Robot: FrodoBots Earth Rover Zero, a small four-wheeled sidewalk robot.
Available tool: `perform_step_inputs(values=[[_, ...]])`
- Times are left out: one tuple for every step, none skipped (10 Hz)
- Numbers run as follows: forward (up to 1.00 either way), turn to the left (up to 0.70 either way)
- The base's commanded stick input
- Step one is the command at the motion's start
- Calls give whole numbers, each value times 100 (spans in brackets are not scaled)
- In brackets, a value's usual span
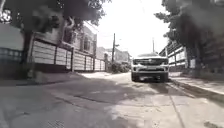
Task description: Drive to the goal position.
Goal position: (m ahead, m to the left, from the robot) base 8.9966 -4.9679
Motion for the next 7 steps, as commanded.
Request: perform_step_inputs(values=[[70,0],[70,0],[70,0],[70,0],[70,0],[70,0],[70,0]])
